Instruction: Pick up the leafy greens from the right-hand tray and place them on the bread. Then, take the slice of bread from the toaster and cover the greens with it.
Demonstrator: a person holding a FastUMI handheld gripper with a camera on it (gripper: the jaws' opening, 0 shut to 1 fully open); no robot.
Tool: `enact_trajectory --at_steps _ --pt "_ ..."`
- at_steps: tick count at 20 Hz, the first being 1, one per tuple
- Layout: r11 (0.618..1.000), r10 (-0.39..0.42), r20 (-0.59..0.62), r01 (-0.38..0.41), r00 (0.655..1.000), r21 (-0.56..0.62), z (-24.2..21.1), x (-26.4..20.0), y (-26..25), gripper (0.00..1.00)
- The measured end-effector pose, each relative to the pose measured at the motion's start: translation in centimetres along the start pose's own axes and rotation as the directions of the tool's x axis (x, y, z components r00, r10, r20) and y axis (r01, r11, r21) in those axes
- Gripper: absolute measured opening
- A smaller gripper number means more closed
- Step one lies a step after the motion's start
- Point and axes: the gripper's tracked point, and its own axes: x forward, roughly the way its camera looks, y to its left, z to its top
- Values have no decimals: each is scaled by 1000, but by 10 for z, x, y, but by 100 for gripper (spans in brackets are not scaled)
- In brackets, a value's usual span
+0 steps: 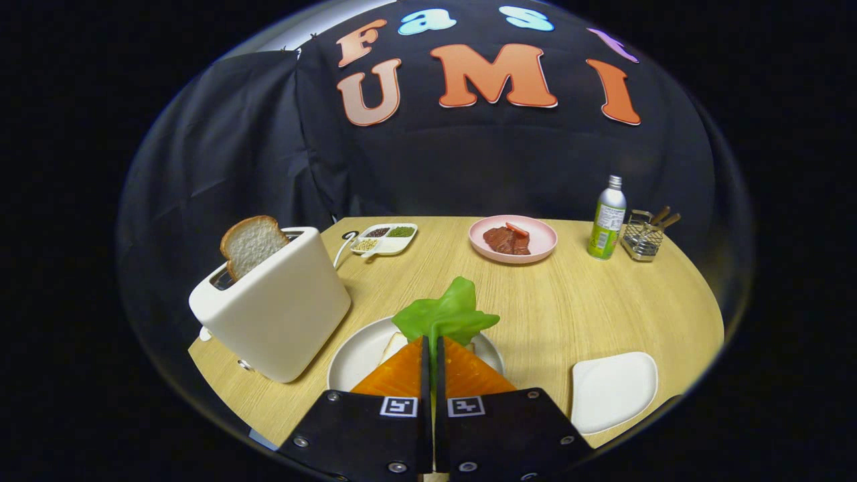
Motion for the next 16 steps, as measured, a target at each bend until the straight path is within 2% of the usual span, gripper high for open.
enact_trajectory --at_steps 4,12,14,16 --pt "1000 31 -25 -31 999 -7 -8 15 15 2" --pt "1000 23 -66 -23 998 -3 -27 30 13 3" --pt "1000 -1 -57 0 998 -20 -26 29 8 11" --pt "1000 -19 -58 18 998 -18 -26 27 4 25"
